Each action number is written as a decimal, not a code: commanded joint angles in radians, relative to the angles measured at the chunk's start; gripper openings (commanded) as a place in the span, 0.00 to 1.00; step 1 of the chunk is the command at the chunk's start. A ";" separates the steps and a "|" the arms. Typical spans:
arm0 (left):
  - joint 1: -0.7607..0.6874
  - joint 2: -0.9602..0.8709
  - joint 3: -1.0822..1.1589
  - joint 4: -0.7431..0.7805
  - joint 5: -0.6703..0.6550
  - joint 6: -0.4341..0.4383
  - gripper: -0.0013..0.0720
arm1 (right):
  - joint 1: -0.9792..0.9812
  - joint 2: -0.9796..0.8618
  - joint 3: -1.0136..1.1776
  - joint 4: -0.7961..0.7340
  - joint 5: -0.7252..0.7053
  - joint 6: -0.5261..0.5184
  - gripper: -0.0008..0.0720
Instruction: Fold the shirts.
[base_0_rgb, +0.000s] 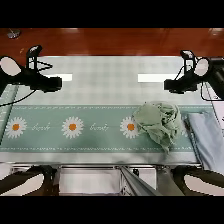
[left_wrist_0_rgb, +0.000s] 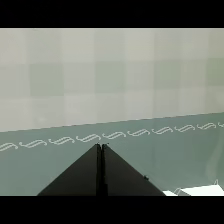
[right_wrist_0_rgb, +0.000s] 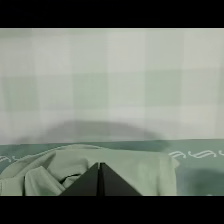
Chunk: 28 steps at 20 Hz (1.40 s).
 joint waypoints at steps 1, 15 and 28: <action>0.000 0.000 0.000 0.000 0.000 0.000 0.05 | 0.000 0.001 0.000 0.000 0.000 0.000 0.05; -0.001 -0.001 0.000 0.000 0.048 -0.003 0.05 | 0.000 0.001 0.000 0.002 -0.022 0.000 0.05; -0.010 0.021 0.063 0.000 -0.089 0.015 0.97 | -0.009 0.070 0.112 -0.332 0.229 0.001 0.87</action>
